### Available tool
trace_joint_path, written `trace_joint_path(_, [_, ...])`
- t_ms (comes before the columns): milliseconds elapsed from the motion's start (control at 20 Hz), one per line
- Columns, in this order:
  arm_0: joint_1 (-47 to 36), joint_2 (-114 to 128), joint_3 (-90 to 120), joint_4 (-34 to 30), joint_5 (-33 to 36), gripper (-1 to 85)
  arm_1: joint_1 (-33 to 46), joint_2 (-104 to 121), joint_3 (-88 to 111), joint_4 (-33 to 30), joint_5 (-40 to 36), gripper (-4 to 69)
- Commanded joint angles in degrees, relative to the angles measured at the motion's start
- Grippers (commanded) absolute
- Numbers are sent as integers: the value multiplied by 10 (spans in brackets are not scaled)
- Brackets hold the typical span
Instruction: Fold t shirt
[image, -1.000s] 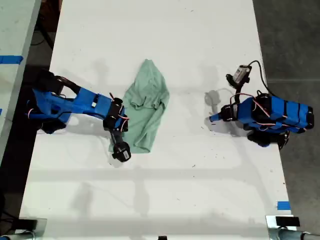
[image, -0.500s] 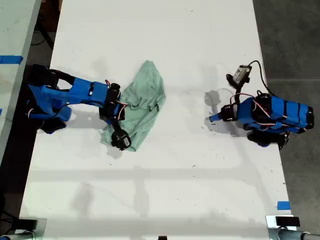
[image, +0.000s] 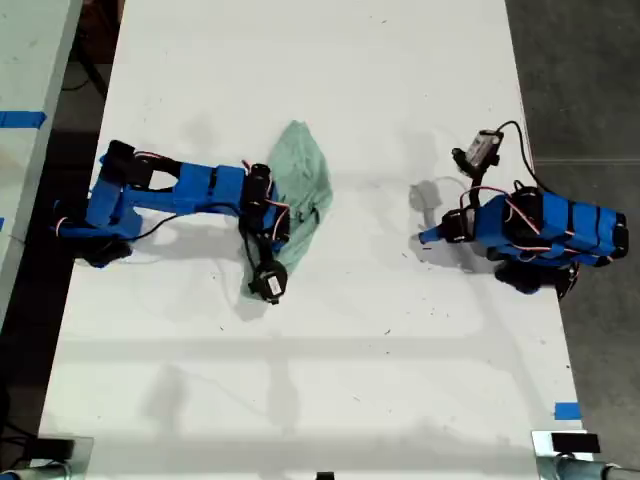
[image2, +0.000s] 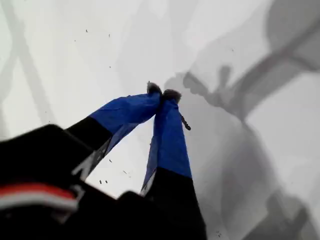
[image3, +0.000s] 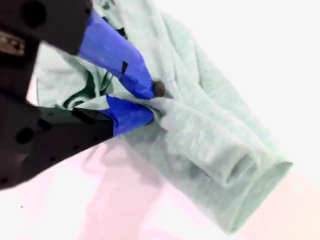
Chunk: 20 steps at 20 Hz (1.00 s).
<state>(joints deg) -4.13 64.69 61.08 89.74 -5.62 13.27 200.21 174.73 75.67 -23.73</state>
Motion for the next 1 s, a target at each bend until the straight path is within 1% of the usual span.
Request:
trace_joint_path(0, [25,-23,-50,-26,6,69,0,9,36,1,0,10])
trace_joint_path(100, [44,-37,-50,-54,-2,127,-1,9,36,1,0,10])
trace_joint_path(200, [50,-38,-50,-57,0,141,-1,9,35,1,0,10])
trace_joint_path(350, [53,-6,-50,-39,23,128,-1,9,35,1,0,10])
trace_joint_path(500, [55,53,-50,-24,60,100,0,9,35,1,0,10])
trace_joint_path(750, [54,185,-32,-17,75,68,1,9,35,1,0,10])
trace_joint_path(800, [48,214,-8,-11,68,55,1,9,35,1,0,10])
trace_joint_path(850, [35,246,36,0,41,24,1,9,35,1,0,10])
trace_joint_path(950, [-7,346,201,-1,-38,8,0,9,35,1,-1,10])
